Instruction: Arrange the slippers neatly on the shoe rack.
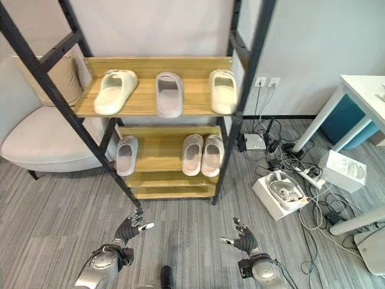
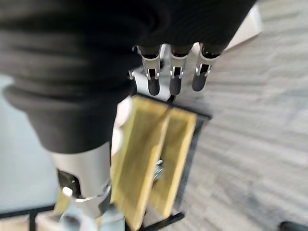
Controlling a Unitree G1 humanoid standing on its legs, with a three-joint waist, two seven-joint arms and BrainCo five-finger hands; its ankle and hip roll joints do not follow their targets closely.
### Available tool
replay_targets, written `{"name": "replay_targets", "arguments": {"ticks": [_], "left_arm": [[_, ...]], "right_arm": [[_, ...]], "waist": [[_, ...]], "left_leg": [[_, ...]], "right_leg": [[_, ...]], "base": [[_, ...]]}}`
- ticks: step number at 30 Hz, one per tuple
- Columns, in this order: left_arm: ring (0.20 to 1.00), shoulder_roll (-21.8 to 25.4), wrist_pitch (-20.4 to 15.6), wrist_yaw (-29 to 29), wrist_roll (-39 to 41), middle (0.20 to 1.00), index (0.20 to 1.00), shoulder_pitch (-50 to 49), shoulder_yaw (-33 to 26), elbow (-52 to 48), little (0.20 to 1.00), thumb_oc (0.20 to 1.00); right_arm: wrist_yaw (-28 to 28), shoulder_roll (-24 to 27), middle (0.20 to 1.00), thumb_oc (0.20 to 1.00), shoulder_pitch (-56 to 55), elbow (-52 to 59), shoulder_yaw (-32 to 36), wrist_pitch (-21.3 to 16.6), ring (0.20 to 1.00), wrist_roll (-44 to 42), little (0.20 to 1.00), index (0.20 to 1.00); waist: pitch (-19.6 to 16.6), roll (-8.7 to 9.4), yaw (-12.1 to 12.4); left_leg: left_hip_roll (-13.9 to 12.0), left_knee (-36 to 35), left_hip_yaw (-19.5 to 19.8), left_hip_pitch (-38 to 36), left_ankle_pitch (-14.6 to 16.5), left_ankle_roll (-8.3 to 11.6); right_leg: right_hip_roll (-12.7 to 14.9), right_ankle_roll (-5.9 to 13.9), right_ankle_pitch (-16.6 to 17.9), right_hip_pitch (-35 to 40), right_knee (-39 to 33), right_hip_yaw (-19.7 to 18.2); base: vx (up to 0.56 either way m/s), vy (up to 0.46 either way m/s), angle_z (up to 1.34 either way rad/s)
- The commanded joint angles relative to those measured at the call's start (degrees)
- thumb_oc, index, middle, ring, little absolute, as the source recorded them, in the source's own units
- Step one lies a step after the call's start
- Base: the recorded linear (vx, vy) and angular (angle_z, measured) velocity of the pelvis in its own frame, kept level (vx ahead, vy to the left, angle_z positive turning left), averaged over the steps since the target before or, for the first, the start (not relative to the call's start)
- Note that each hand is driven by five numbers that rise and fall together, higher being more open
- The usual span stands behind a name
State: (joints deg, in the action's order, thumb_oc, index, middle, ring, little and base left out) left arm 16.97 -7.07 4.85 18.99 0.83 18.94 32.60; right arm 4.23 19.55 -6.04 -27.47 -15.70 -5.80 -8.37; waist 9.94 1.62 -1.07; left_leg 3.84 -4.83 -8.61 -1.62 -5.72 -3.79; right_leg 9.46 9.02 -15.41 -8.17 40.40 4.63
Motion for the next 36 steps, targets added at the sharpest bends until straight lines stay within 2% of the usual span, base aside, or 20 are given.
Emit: {"name": "replay_targets", "arguments": {"ticks": [1,3,4,5,7,9,10,12,13,14,15,16,17,19,22,29,30,31,34,36], "left_arm": [[1.0,0.8,-2.4,-0.1,-0.9,1.0,1.0,1.0,-2.2,-4.4,1.0,1.0],[1.0,0.9,-2.5,0.0,-0.7,1.0,1.0,1.2,-2.1,-4.5,1.0,1.0],[1.0,0.8,-2.6,0.2,-0.2,1.0,1.0,1.6,-2.0,-4.5,1.0,1.0],[1.0,0.8,-2.7,0.6,0.0,1.0,1.0,2.0,-1.7,-4.2,1.0,1.0],[1.0,0.9,-2.6,-0.1,0.0,1.0,1.0,1.6,-1.8,-5.0,1.0,1.0],[1.0,0.7,-2.7,0.0,0.2,1.0,1.0,1.3,-2.1,-4.8,1.0,1.0],[1.0,0.3,-2.8,-0.4,1.8,1.0,1.0,1.1,-2.2,-5.3,1.0,1.0],[1.0,0.0,-2.8,-0.3,2.5,1.0,1.0,1.6,-1.9,-5.0,1.0,1.0],[1.0,-0.4,-2.8,0.1,2.8,1.0,1.0,1.8,-1.8,-4.6,1.0,1.0],[1.0,-0.7,-2.8,-0.1,2.8,1.0,1.0,1.4,-1.8,-4.5,1.0,1.0],[1.0,-0.7,-2.8,-0.1,2.8,1.0,1.0,1.4,-1.8,-4.5,1.0,1.0],[1.0,-0.8,-2.8,-0.1,2.7,1.0,1.0,1.1,-1.7,-4.4,1.0,1.0],[1.0,-0.9,-2.3,0.0,2.5,1.0,1.0,1.3,-1.3,-4.0,1.0,1.0],[1.0,-0.9,-2.5,0.0,2.4,1.0,1.0,1.1,-1.5,-3.4,1.0,1.0],[1.0,-0.9,-2.4,-0.1,2.2,1.0,1.0,-0.1,-1.5,-3.5,1.0,1.0],[1.0,0.5,-2.2,-1.1,0.9,1.0,1.0,-1.2,-2.7,-3.9,1.0,1.0],[1.0,0.9,-2.1,-1.6,-0.2,1.0,1.0,-1.2,-3.0,-4.2,1.0,1.0],[1.0,0.9,-2.2,-1.8,-0.7,1.0,1.0,-1.0,-3.1,-4.1,1.0,1.0],[1.0,0.8,-2.8,-1.8,-1.3,1.0,1.0,-0.3,-3.3,-3.3,1.0,1.0],[1.0,0.5,-3.3,-1.2,-1.0,1.0,1.0,0.3,-3.4,-3.3,1.0,1.0]], "right_arm": [[-0.2,0.2,1.0,1.0,1.4,2.3,0.4,-1.8,1.0,0.2,1.0,1.0],[-0.1,0.3,1.0,1.0,1.5,2.4,0.4,-1.8,1.0,0.0,1.0,1.0],[0.1,0.5,1.0,1.0,1.7,2.2,0.1,-1.8,1.0,-0.2,1.0,1.0],[0.4,0.7,1.0,1.0,1.9,1.3,-0.1,-1.8,1.0,-0.3,1.0,1.0],[0.1,0.7,1.0,1.0,1.2,2.1,-0.4,-1.7,1.0,0.2,1.0,1.0],[-0.3,1.0,1.0,1.0,0.8,2.5,-0.5,-1.9,1.0,0.1,1.0,1.0],[-0.5,1.5,1.0,1.0,0.6,2.7,-0.9,-2.2,1.0,-0.4,1.0,1.0],[-0.5,2.5,1.0,1.0,1.0,2.3,-1.0,-2.1,1.0,-0.5,1.0,1.0],[-0.3,3.0,1.0,1.0,1.0,2.1,-0.9,-2.0,1.0,-0.5,1.0,1.0],[-0.4,3.6,1.0,1.0,0.6,2.1,-0.6,-1.7,1.0,-0.2,1.0,1.0],[-0.4,3.6,1.0,1.0,0.6,2.1,-0.6,-1.7,1.0,-0.2,1.0,1.0],[-0.3,3.9,1.0,1.0,0.3,2.0,-0.3,-1.7,1.0,-0.2,1.0,1.0],[0.3,4.2,1.0,1.0,0.5,2.0,0.3,-1.7,1.0,-0.4,1.0,1.0],[0.2,4.2,1.0,1.0,0.5,1.1,0.1,-1.6,1.0,0.1,1.0,1.0],[0.0,3.8,1.0,1.0,-0.3,1.1,0.3,-1.5,1.0,1.0,1.0,1.0],[-1.1,3.4,1.0,1.0,-0.6,1.6,-0.4,-1.2,1.0,4.4,1.0,1.0],[-1.5,6.2,1.0,1.0,1.0,6.4,-2.7,-1.3,1.0,12.7,1.0,1.0],[-1.9,7.4,1.0,1.0,1.6,9.5,-3.6,-1.8,1.0,15.9,1.0,1.0],[-3.1,10.8,1.0,1.0,2.6,20.6,-5.0,-3.5,1.0,22.0,1.0,1.0],[-3.6,12.7,1.0,1.0,2.3,32.9,-3.6,-5.3,1.0,23.7,1.0,1.0]], "waist": [[1.6,0.2,0.4],[1.8,0.08,0.0],[1.9,0.4,-0.4],[2.1,0.53,-0.9],[1.5,1.17,-1.0],[0.7,1.39,-0.8],[0.8,1.44,-0.4],[1.6,1.63,-0.1],[1.8,1.65,-0.1],[1.2,1.46,0.0],[1.3,1.49,0.0],[1.0,1.34,0.1],[1.2,0.94,0.5],[0.7,0.28,0.4],[-0.2,-0.36,0.1],[-0.8,0.38,0.9],[-0.9,0.77,1.4],[-1.0,0.85,1.6],[-1.1,1.13,1.3],[-1.2,1.29,0.6]], "left_leg": [[-5.5,5.9,-1.3,0.6,6.7,3.79],[-5.7,5.2,-1.0,-0.4,6.8,4.05],[-5.6,4.3,-0.8,-1.8,7.4,4.58],[-6.0,4.3,-0.7,-2.6,7.8,5.03],[-6.5,5.0,-0.1,-3.2,8.6,5.67],[-7.3,6.7,0.3,-3.2,8.8,6.68],[-8.4,11.4,1.1,-2.1,8.2,7.89],[-8.6,18.8,2.6,1.5,6.1,8.93],[-9.0,19.8,3.1,3.3,5.4,9.17],[-10.1,15.4,1.8,3.2,5.9,8.87],[-10.0,15.2,1.8,3.0,5.8,8.86],[-10.6,12.9,1.4,3.5,4.7,9.0],[-11.9,9.6,0.5,5.6,1.9,9.53],[-12.0,6.4,0.4,4.0,1.7,9.61],[-11.4,4.0,-0.1,0.8,2.2,9.47],[-9.4,3.1,-1.3,-2.3,4.9,8.07],[-9.0,3.0,-1.2,-2.7,5.7,7.63],[-8.9,3.0,-1.2,-2.8,5.8,7.52],[-8.7,2.7,-1.6,-3.2,6.2,7.29],[-8.8,2.2,-2.1,-3.8,6.5,7.07]], "right_leg": [[0.0,0.2,13.0,5.0,-21.1,0.4],[-0.5,-0.16,12.7,4.9,-24.1,1.6],[-1.2,-0.27,13.7,3.4,-30.8,2.8],[-1.3,-0.25,14.2,3.4,-33.7,3.1],[-1.7,-0.14,14.9,5.5,-37.5,2.1],[-2.5,-0.94,15.2,8.0,-39.9,2.6],[-3.3,-1.95,14.5,9.9,-40.5,3.4],[-3.2,-3.09,13.8,11.1,-40.2,4.2],[-3.1,-3.44,13.1,11.9,-40.4,5.1],[-3.1,-3.37,12.2,13.3,-41.2,6.1],[-3.1,-3.36,12.1,13.4,-41.2,6.1],[-3.0,-3.21,11.7,14.0,-41.4,6.5],[-3.0,-3.32,10.8,14.5,-40.8,7.0],[-3.4,-2.96,10.1,14.6,-40.4,6.9],[-3.0,-2.48,10.1,15.8,-40.7,6.3],[-1.1,-1.01,10.6,16.7,-40.7,5.4],[-0.8,-0.62,10.9,16.6,-40.9,5.3],[-0.7,-0.48,10.9,16.6,-41.1,5.3],[-0.6,-0.1,11.2,16.5,-41.6,4.9],[-0.7,0.16,11.6,16.3,-42.0,4.4]], "base": [[0.17,-0.089,0.27],[0.15,-0.121,0.14],[0.2,-0.187,0.09],[0.2,-0.186,0.01],[0.22,-0.268,0.08],[0.22,-0.309,0.26],[0.11,-0.223,0.06],[0.1,-0.201,0.3],[0.16,-0.072,0.43],[0.15,-0.035,0.26],[0.16,0.015,0.21],[0.15,0.039,0.2],[0.14,0.038,0.25],[0.15,0.073,0.13],[0.19,0.141,-0.32],[0.1,0.121,0.07],[0.03,0.062,0.14],[0.03,0.079,0.06],[0.0,0.039,-0.1],[-0.01,0.04,-0.22]]}}
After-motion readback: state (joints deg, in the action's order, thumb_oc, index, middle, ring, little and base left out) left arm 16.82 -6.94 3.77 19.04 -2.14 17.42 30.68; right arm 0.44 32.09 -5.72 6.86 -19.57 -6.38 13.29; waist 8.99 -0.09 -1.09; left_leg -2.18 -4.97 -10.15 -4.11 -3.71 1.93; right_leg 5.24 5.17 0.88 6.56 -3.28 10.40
